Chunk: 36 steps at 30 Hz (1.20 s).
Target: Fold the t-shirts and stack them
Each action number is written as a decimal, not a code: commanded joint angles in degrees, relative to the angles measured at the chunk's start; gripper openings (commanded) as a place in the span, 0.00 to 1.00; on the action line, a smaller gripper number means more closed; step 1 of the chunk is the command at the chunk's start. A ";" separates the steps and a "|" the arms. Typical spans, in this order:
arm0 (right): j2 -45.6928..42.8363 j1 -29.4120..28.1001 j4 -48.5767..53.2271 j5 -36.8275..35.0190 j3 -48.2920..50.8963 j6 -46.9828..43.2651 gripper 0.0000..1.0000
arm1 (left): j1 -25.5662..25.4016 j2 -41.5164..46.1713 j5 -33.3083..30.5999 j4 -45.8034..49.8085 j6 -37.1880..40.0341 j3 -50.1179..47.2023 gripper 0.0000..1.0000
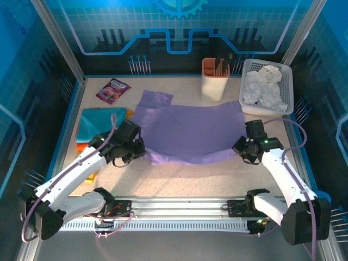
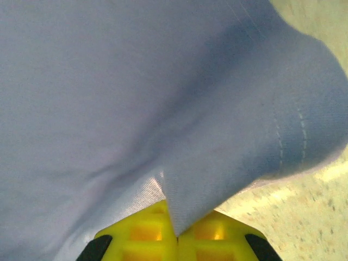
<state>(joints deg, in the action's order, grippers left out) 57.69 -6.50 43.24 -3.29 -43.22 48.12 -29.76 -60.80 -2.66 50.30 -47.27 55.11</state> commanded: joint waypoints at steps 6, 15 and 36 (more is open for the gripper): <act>-6.99 -2.32 -1.65 -9.38 -14.75 -13.09 0.00 | 2.91 -4.47 -11.74 4.10 23.43 22.56 0.00; -15.44 -6.36 -8.68 -8.99 -21.90 -25.80 0.00 | 3.46 0.73 -2.29 -6.59 30.99 34.45 0.00; -31.36 -7.08 -17.18 -10.06 -32.53 -39.55 0.00 | 3.41 18.26 13.42 -22.81 47.97 37.46 0.00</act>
<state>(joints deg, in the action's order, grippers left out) 25.80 -12.82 28.29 -10.17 -72.77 10.17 -26.57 -43.05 9.02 34.17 -1.91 90.15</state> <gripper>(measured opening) 0.054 0.063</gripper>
